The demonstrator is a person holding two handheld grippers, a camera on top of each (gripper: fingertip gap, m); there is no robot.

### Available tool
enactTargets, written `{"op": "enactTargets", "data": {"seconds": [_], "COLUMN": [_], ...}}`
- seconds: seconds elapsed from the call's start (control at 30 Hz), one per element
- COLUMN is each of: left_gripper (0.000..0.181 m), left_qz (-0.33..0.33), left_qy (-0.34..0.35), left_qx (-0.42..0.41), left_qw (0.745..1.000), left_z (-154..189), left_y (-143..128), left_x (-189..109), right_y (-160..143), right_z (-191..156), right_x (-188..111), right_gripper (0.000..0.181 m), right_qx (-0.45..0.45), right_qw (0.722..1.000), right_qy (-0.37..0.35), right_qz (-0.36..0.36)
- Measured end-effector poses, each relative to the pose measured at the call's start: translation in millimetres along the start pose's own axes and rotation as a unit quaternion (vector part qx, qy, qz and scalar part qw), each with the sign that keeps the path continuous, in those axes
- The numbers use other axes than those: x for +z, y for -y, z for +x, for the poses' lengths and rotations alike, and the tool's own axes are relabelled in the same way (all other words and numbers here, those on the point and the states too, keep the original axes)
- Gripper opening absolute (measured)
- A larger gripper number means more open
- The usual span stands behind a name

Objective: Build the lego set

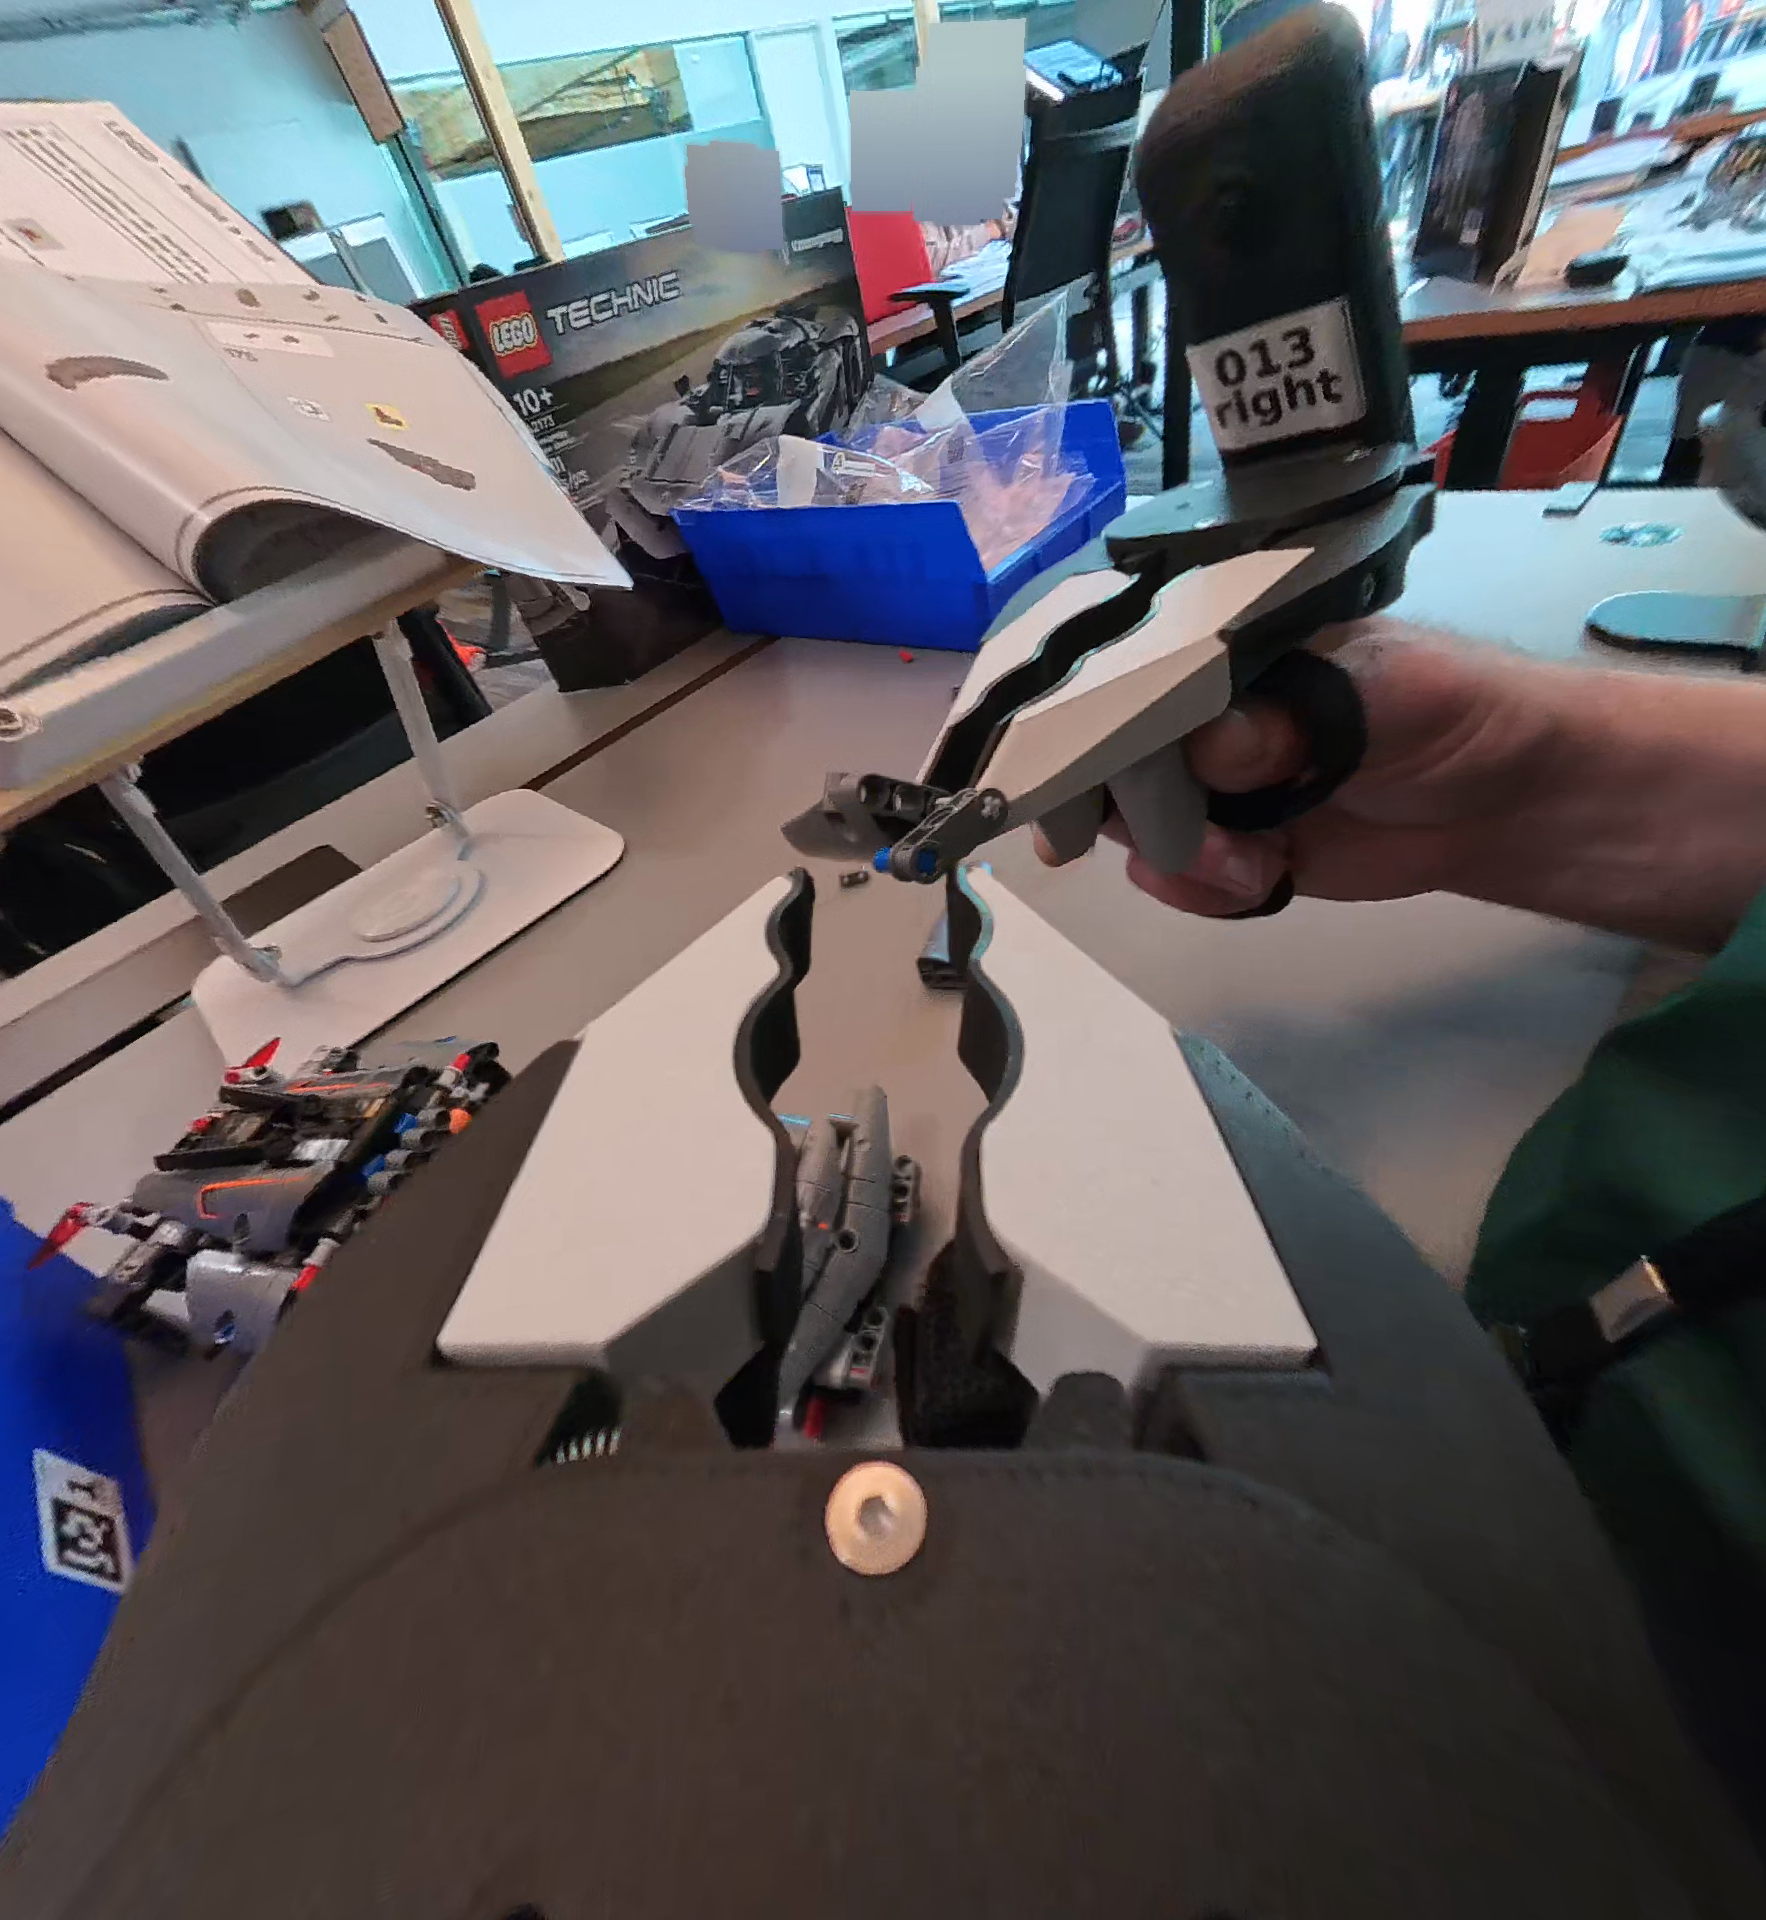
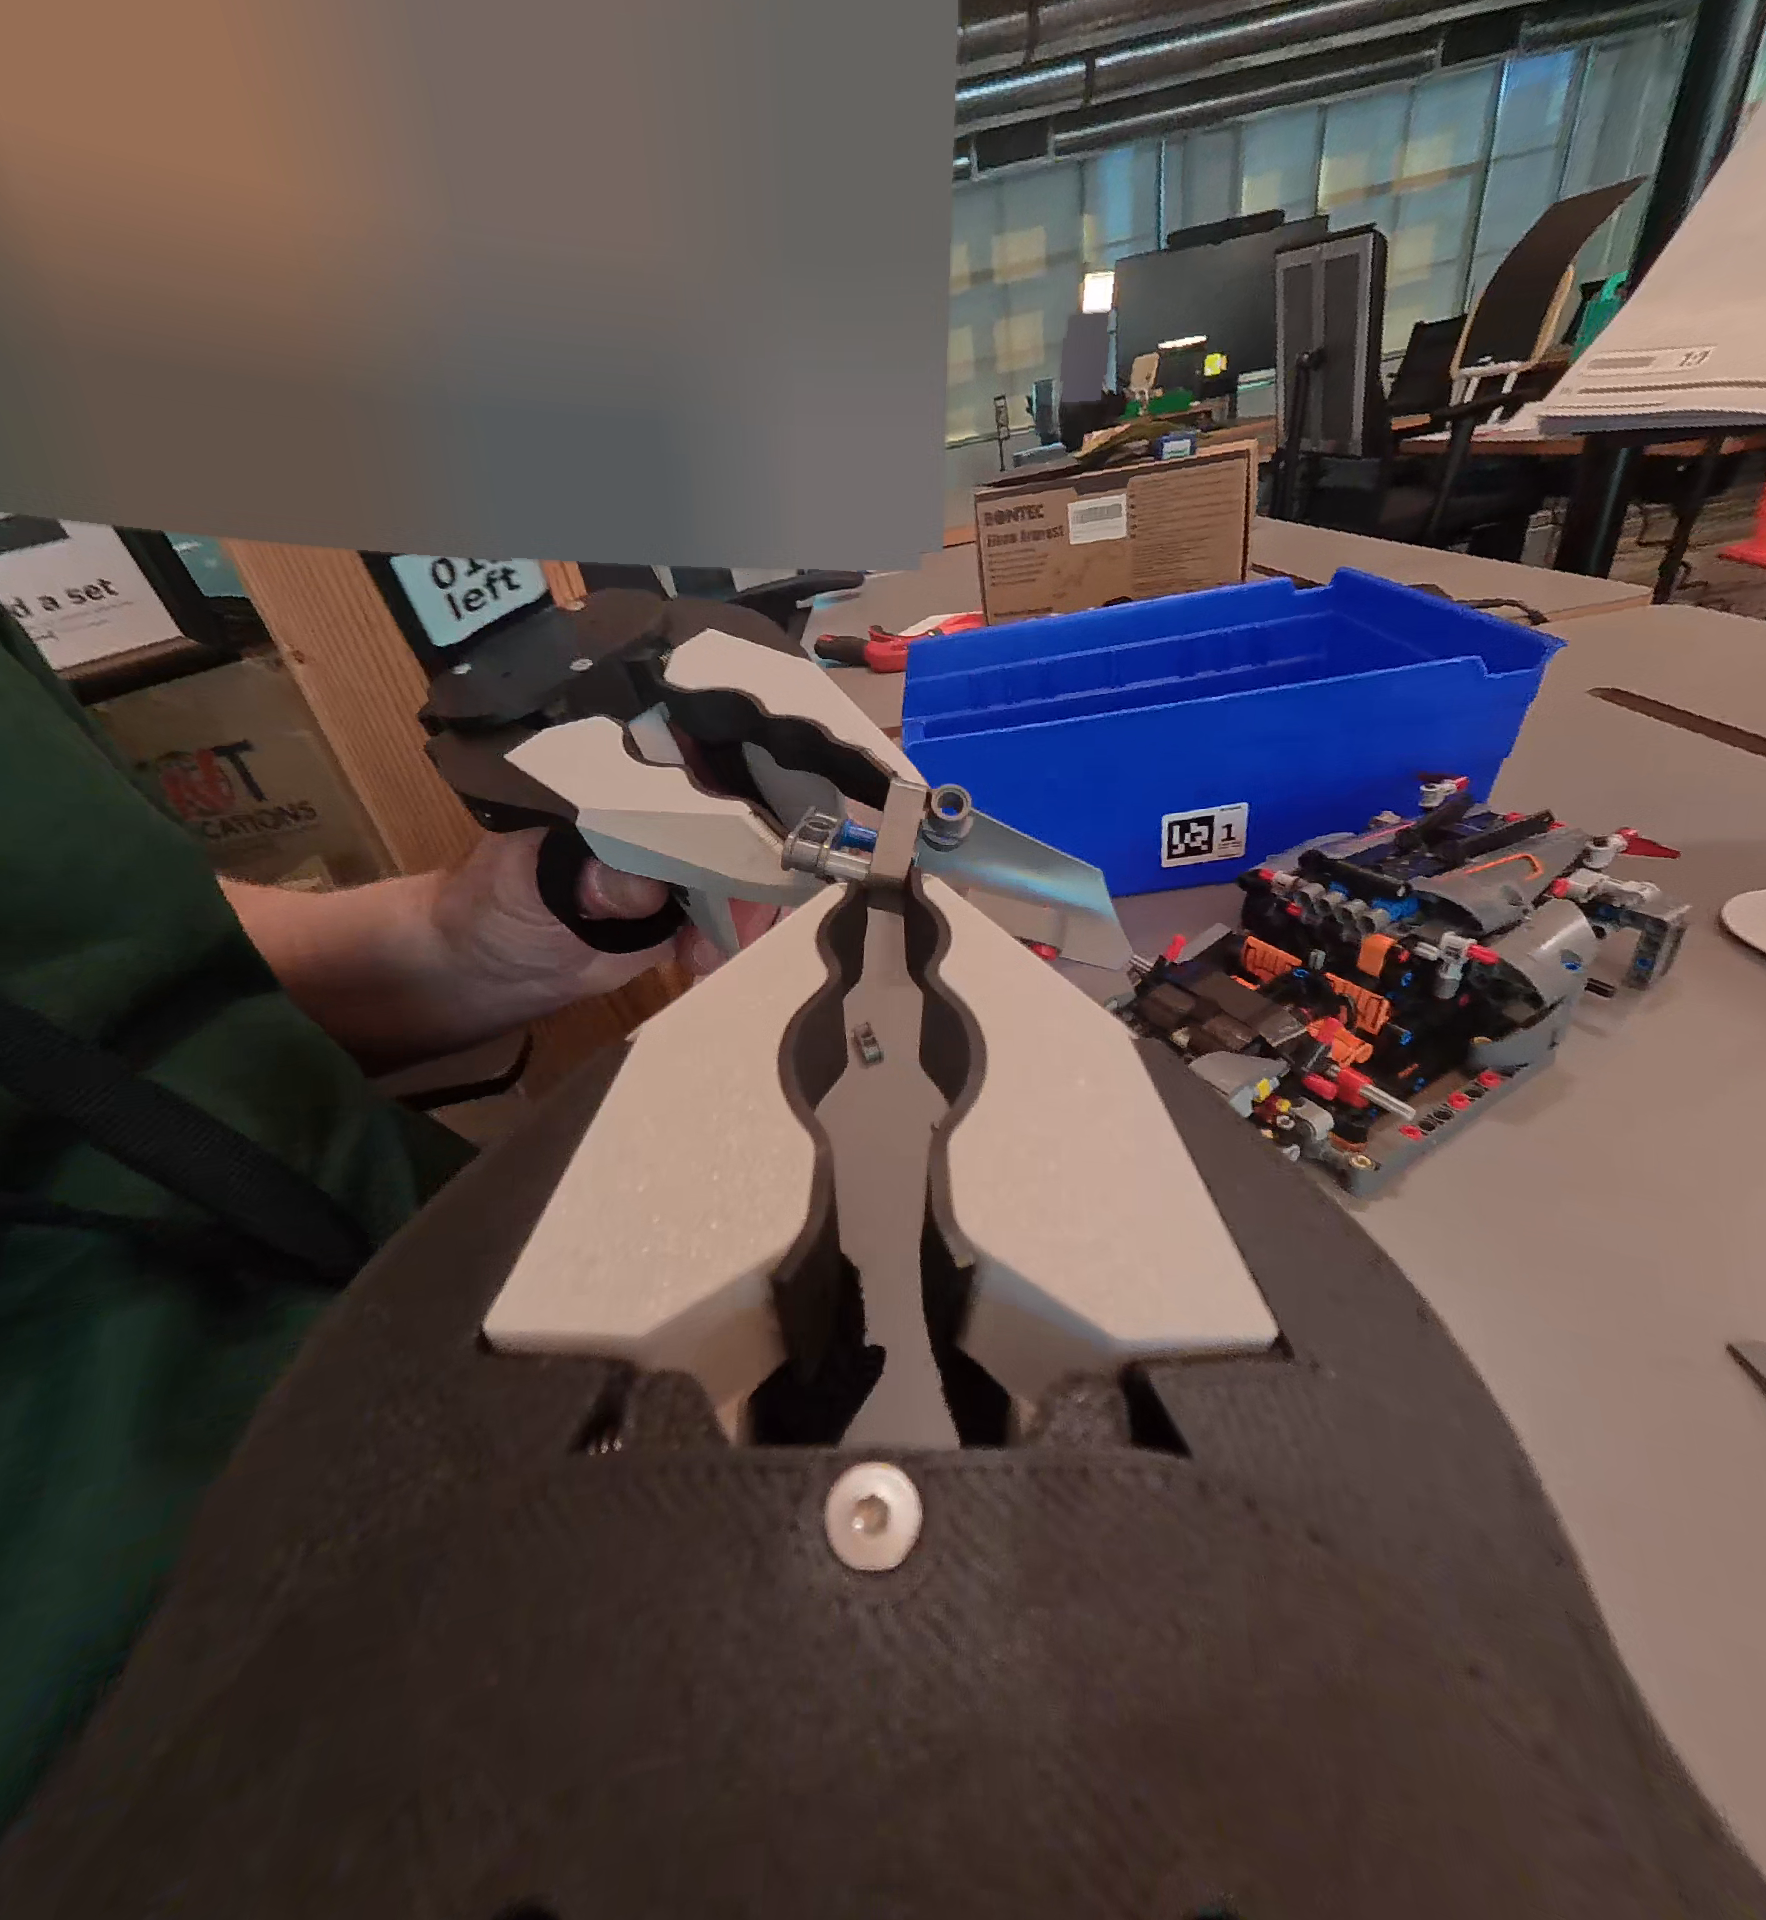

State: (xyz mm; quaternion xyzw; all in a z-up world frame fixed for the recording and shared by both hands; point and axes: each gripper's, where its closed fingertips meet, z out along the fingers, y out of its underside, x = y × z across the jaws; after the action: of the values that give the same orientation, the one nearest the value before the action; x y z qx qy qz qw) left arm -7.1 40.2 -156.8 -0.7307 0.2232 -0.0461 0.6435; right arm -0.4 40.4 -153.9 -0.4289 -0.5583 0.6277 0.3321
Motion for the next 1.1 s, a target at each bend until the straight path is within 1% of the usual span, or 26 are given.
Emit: {"op": "enactTargets", "data": {"seconds": [0.17, 0.3, 0.47, 0.63, 0.73, 0.83, 0.9, 1.0, 1.1], "left_gripper": [0.021, 0.020, 0.024, 0.022, 0.029, 0.034, 0.036, 0.031, 0.020], "left_qz": [0.003, 0.001, 0.029, 0.046, 0.053, 0.050, 0.033, -0.011, -0.049], "left_qy": [0.003, -0.011, -0.039, -0.070, -0.063, -0.044, -0.026, 0.008, 0.034], "left_qx": [-0.003, -0.045, -0.117, -0.188, -0.197, -0.167, -0.121, -0.021, 0.045], "left_qw": [1.000, 0.999, 0.992, 0.979, 0.977, 0.984, 0.992, 1.000, 0.997], "left_z": [-2.6, 0.8, 1.3, 5.4, 4.0, 6.9, 11.7, 17.3, 16.9], "left_y": [3.9, 0.6, 4.6, 3.4, 2.2, 3.0, 2.1, -0.1, -5.1], "left_x": [-0.7, 0.1, -2.9, -1.6, -3.4, -6.4, -5.3, 0.8, 9.1], "right_y": [-3.5, -6.2, -9.9, -12.3, -14.6, -18.4, -17.3, -18.4, -17.8], "right_z": [-0.5, 0.5, -0.2, -5.7, -5.6, 0.6, 5.5, 10.2, 9.5], "right_x": [1.9, 2.5, 2.6, 6.0, 6.4, 6.0, 5.2, 6.1, 9.0], "right_gripper": [0.006, 0.006, 0.005, 0.006, 0.005, 0.005, 0.005, 0.005, 0.005], "right_qx": [-0.008, -0.019, -0.012, 0.023, 0.066, 0.073, 0.073, 0.046, 0.015], "right_qw": [1.000, 0.999, 0.999, 1.000, 0.998, 0.997, 0.996, 0.997, 0.997], "right_qy": [-0.007, -0.021, -0.017, -0.004, 0.002, -0.022, -0.040, -0.065, -0.082], "right_qz": [-0.018, -0.032, -0.033, -0.014, 0.006, 0.010, 0.016, 0.002, -0.011]}}
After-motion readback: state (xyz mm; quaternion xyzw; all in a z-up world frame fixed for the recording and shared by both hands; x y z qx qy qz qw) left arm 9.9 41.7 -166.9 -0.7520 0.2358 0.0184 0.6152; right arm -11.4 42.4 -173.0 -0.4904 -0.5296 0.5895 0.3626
